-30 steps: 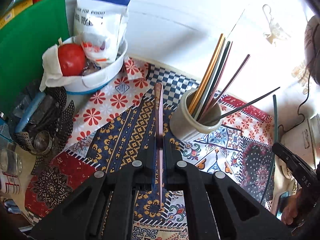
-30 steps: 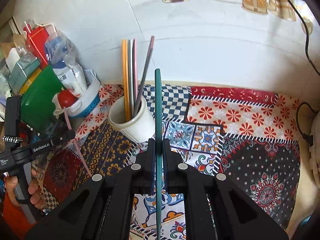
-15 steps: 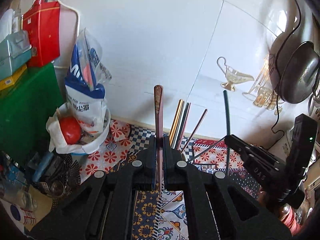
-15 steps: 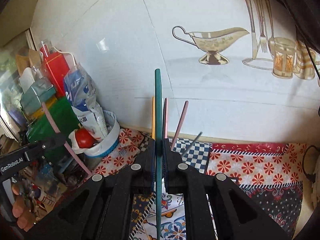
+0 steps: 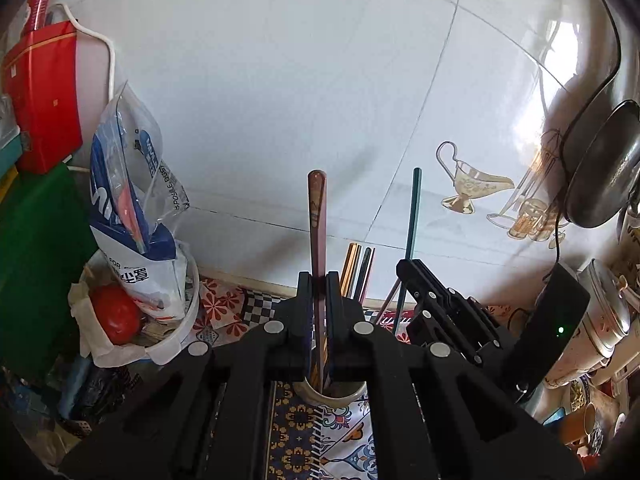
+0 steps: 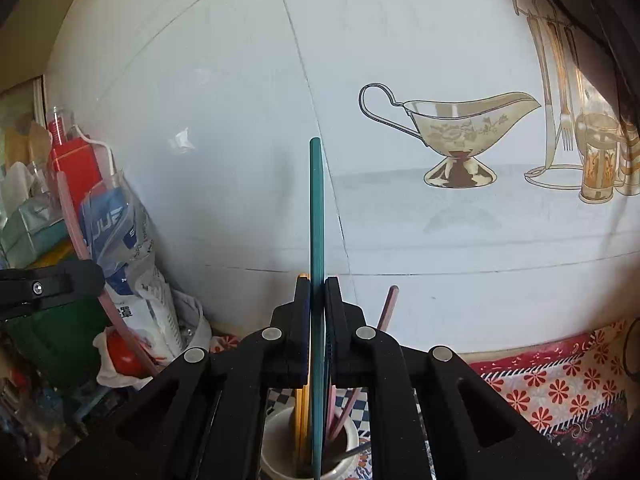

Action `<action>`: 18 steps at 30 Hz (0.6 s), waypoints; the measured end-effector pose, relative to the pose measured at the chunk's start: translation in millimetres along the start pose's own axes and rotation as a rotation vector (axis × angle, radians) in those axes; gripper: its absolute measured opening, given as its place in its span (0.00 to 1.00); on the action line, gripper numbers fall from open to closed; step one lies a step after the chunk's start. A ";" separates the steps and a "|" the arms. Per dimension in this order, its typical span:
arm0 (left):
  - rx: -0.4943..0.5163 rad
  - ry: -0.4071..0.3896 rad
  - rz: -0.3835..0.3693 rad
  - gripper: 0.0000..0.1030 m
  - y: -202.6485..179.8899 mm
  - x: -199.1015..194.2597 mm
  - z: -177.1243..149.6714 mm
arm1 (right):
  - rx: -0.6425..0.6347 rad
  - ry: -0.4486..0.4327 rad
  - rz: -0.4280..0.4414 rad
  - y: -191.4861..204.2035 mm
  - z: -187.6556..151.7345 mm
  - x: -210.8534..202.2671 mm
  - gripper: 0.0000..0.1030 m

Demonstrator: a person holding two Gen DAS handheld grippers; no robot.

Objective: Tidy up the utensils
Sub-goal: 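Lower the pink-brown stick into the cup with left gripper while right gripper inserts the teal stick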

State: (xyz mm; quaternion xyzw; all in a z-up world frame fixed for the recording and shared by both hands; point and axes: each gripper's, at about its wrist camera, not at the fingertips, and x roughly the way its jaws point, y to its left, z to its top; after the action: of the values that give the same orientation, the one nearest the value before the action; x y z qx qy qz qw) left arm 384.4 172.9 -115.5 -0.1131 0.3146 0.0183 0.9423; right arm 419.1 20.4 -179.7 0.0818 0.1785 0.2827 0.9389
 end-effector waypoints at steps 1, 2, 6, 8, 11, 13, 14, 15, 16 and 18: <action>0.000 0.006 0.001 0.04 1.8 4.9 0.3 | 0.002 -0.018 -0.005 1.4 -2.0 1.7 0.06; 0.003 0.013 0.000 0.04 3.3 9.3 0.2 | 0.006 -0.030 -0.009 2.3 -3.8 3.9 0.06; 0.001 0.037 0.004 0.04 10.5 26.5 0.1 | 0.003 -0.065 -0.033 2.5 -13.8 13.4 0.06; -0.008 0.048 -0.005 0.04 14.1 32.9 1.4 | -0.005 -0.060 -0.045 1.7 -19.8 20.6 0.06; -0.021 0.062 -0.032 0.04 14.5 40.1 3.7 | -0.008 -0.042 -0.054 -1.4 -30.3 25.8 0.06; -0.020 0.058 -0.049 0.04 12.8 39.1 6.1 | -0.013 -0.026 -0.058 -2.9 -34.7 27.5 0.06; -0.016 0.051 -0.048 0.04 11.5 36.7 7.6 | -0.016 -0.019 -0.059 -4.2 -36.4 26.7 0.06; -0.012 0.042 -0.051 0.04 9.9 33.7 9.3 | -0.019 -0.014 -0.058 -5.9 -38.0 24.6 0.06; -0.007 0.035 -0.057 0.04 8.1 31.1 11.4 | -0.027 -0.006 -0.057 -6.8 -39.3 22.3 0.06; 0.011 0.016 -0.047 0.04 3.3 26.8 15.2 | -0.042 0.014 -0.052 -9.1 -40.9 17.2 0.06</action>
State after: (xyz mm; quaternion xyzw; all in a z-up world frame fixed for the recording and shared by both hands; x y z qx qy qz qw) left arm 414.5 178.6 -120.3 -0.1154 0.3195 -0.0067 0.9405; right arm 421.4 24.6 -224.8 0.0557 0.1811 0.2623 0.9462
